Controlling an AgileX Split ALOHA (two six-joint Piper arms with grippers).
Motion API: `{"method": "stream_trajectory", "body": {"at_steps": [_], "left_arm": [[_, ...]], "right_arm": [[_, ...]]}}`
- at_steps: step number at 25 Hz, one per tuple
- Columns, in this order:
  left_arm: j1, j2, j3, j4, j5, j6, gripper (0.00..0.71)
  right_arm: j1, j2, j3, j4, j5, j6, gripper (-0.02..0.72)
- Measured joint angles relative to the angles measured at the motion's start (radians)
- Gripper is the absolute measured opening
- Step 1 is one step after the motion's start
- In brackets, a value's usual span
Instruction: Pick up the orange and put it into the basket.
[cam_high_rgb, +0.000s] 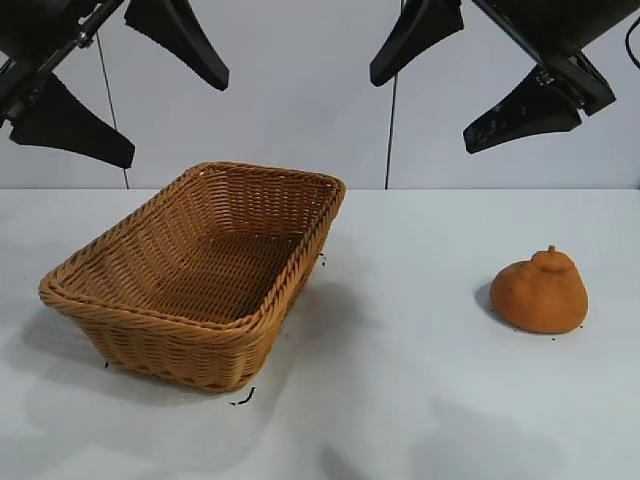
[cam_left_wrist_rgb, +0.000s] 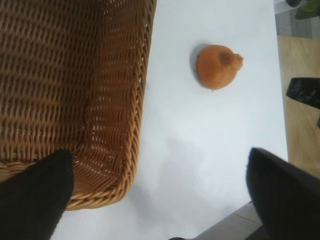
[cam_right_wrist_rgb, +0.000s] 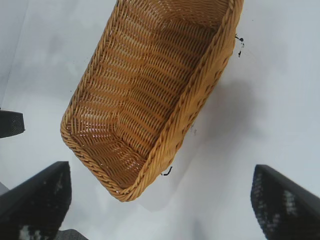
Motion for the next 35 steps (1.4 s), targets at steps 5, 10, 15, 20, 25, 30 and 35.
{"method": "stream_trajectory", "body": {"at_steps": [5,10,15,20,25,30,35], "left_arm": [[0.0,0.0,0.0,0.018,0.029,0.0,0.672],[0.0,-0.017,0.017,0.046,0.086,-0.027,0.672],[-0.001,-0.111,0.141,0.049,0.066,-0.104,0.672],[-0.059,-0.249,0.291,0.052,-0.018,-0.24,0.672],[-0.115,-0.293,0.32,0.061,-0.083,-0.406,0.672],[-0.162,-0.293,0.31,0.185,-0.106,-0.609,0.672],[-0.167,-0.293,0.303,0.432,-0.081,-0.933,0.672]], "right_arm": [[0.0,0.0,0.0,0.0,0.0,0.0,0.696],[0.0,0.0,0.0,0.0,0.0,0.0,0.696],[0.0,0.0,0.0,0.0,0.0,0.0,0.696],[0.0,0.0,0.0,0.0,-0.001,0.0,0.696],[0.0,0.0,0.0,0.0,-0.001,0.0,0.696],[0.0,0.0,0.0,0.0,-0.001,0.0,0.696],[0.0,0.0,0.0,0.0,-0.001,0.0,0.696]]}}
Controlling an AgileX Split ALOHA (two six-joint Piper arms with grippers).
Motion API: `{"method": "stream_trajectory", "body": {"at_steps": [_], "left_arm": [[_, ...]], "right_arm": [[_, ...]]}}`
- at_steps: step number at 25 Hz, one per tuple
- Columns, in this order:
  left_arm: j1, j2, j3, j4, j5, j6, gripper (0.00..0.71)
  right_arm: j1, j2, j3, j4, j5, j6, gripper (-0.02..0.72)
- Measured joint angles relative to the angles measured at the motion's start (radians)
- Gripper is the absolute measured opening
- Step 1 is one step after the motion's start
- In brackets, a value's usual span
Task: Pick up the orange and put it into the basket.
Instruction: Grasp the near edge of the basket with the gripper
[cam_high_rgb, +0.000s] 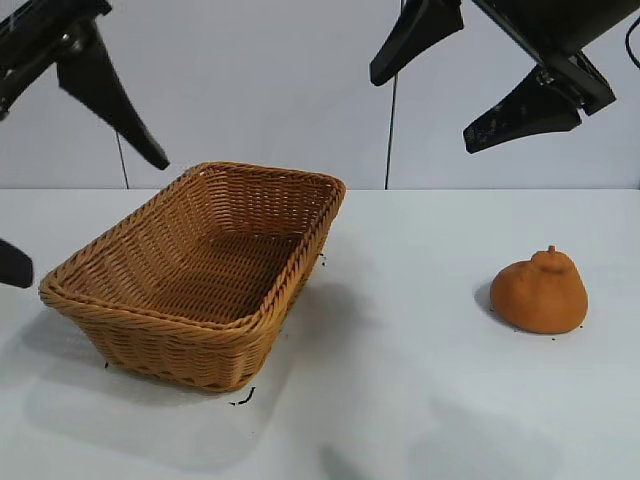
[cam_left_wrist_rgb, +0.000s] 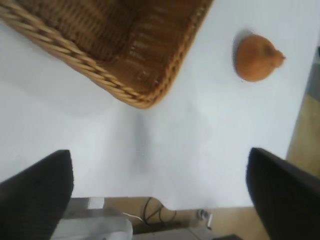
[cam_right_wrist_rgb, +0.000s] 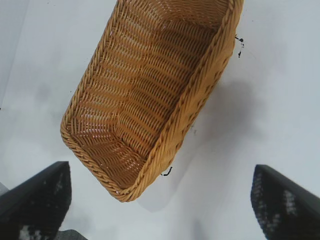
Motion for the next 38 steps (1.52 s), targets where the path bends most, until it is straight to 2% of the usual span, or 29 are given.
{"method": "stream_trajectory", "body": {"at_steps": [8,14,16,24,29,33,38], "left_arm": [[-0.01,0.012,-0.121,0.184,0.111,-0.176,0.672],[-0.157,0.135,-0.167,0.311,0.151,-0.369,0.672],[-0.175,0.191,-0.175,0.363,0.159,-0.467,0.672],[-0.177,0.362,-0.224,0.409,0.077,-0.789,0.672],[-0.173,0.394,-0.226,0.534,0.083,-0.969,0.672],[-0.172,0.395,-0.226,0.638,0.082,-1.052,0.672],[-0.172,0.407,-0.226,0.62,0.05,-1.077,0.672]], "right_arm": [[0.0,0.0,0.0,0.0,-0.002,0.0,0.696],[0.0,0.0,0.0,0.0,-0.002,0.0,0.696],[0.0,0.0,0.0,0.0,-0.002,0.0,0.696],[0.0,0.0,0.0,0.0,-0.002,0.0,0.696],[0.0,0.0,0.0,0.0,-0.002,0.0,0.696],[0.0,0.0,0.0,0.0,-0.002,0.0,0.696],[0.0,0.0,0.0,0.0,0.003,0.0,0.696]]}}
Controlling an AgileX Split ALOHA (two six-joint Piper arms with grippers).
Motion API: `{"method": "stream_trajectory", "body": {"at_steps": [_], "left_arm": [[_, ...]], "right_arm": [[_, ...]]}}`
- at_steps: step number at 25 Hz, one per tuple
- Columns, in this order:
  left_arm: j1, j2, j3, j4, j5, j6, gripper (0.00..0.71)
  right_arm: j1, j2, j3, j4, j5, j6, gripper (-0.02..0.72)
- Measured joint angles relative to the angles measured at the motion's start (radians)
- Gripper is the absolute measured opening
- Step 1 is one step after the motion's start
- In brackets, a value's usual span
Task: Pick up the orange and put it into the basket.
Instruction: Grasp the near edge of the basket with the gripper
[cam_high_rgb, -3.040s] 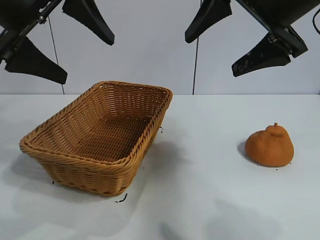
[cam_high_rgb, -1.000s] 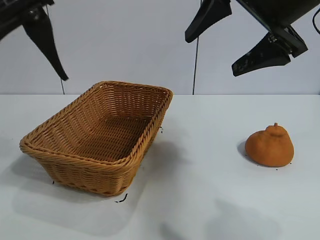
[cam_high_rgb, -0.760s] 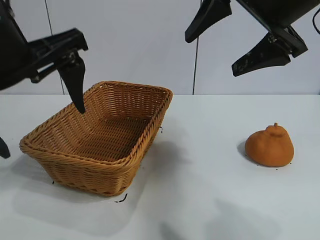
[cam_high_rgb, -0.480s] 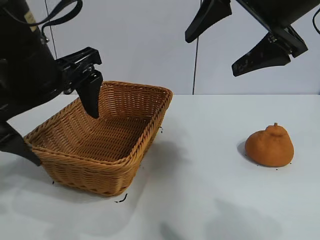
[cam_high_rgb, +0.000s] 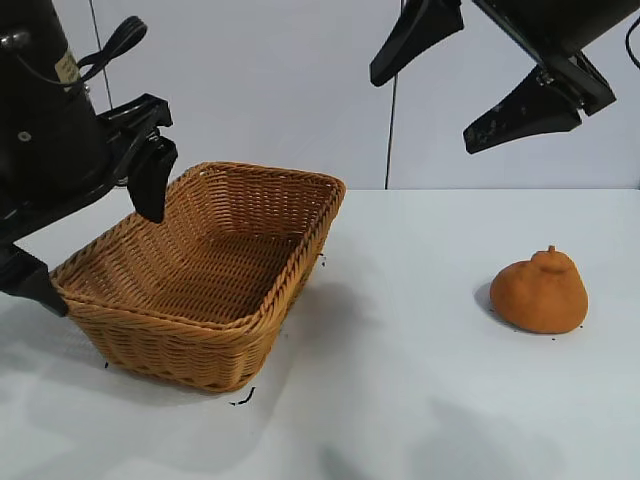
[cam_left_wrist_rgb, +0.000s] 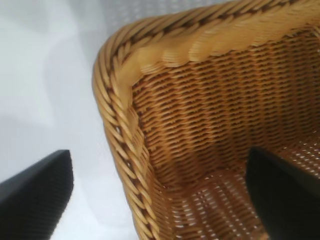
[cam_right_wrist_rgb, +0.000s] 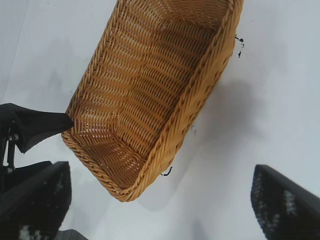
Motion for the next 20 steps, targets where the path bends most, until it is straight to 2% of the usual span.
{"method": "stream_trajectory", "body": {"at_steps": [5,13,17,20], "left_arm": [[0.013,0.035,0.0,-0.056,-0.043,-0.006,0.672],[0.072,0.054,0.0,-0.111,-0.012,0.051,0.672],[0.08,0.078,0.0,-0.115,-0.021,0.086,0.672],[0.08,0.125,0.0,-0.179,-0.037,0.163,0.672]], "right_arm": [[0.0,0.0,0.0,0.0,0.003,0.0,0.696],[0.0,0.0,0.0,0.0,0.007,0.0,0.696],[0.0,0.0,0.0,0.0,0.007,0.0,0.696],[0.0,0.0,0.0,0.0,0.007,0.0,0.696]]}}
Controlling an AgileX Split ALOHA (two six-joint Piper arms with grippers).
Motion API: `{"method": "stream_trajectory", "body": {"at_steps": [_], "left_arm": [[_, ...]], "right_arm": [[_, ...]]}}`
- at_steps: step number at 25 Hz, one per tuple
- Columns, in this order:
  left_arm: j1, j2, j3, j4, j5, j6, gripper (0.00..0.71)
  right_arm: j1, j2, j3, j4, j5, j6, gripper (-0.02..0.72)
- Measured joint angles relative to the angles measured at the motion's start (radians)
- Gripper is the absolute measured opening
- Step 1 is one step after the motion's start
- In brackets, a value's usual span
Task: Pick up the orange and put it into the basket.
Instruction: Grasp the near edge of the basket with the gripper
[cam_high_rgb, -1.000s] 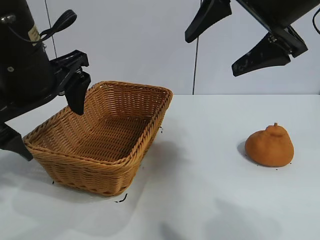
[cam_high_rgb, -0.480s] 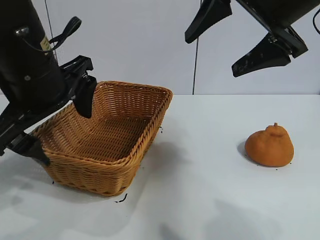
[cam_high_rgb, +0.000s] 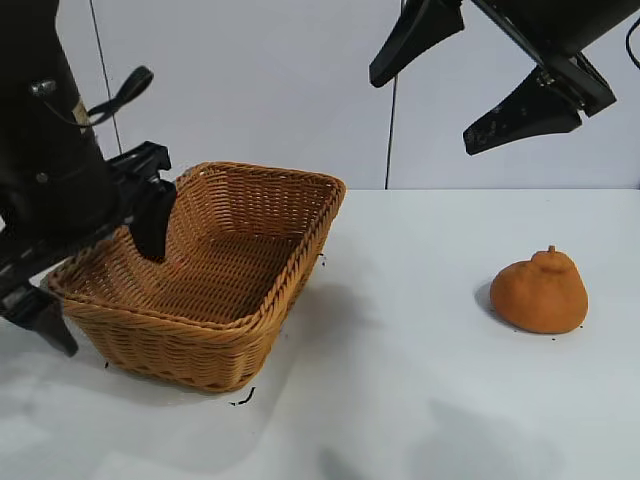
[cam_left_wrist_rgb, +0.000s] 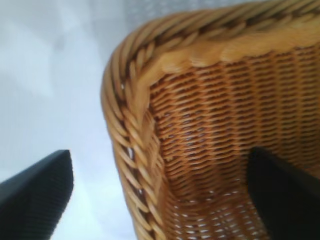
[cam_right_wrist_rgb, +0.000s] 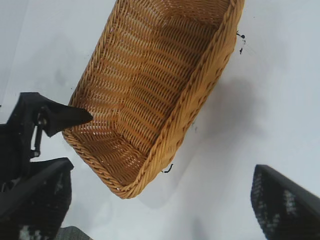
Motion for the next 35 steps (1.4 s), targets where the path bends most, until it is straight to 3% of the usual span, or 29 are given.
{"method": "stream_trajectory", "body": {"at_steps": [12,21,27,29,33,35], "left_arm": [[-0.001,0.138,-0.001,-0.037,-0.106,0.039,0.668],[0.008,0.133,-0.002,-0.039,-0.117,0.041,0.473],[0.02,0.133,-0.002,-0.039,-0.117,0.041,0.437],[0.02,0.133,-0.002,-0.039,-0.117,0.041,0.386],[0.02,0.133,-0.002,-0.042,-0.111,0.04,0.187],[0.023,0.132,-0.002,-0.047,-0.12,0.029,0.125]], "right_arm": [[0.0,0.0,0.0,0.0,0.0,0.0,0.696],[0.0,0.0,0.0,0.0,0.0,0.0,0.696],[0.0,0.0,0.0,0.0,0.001,0.0,0.696],[0.0,0.0,0.0,0.0,0.001,0.0,0.696],[0.0,0.0,0.0,0.0,0.001,0.0,0.696],[0.0,0.0,0.0,0.0,0.001,0.0,0.696]]}}
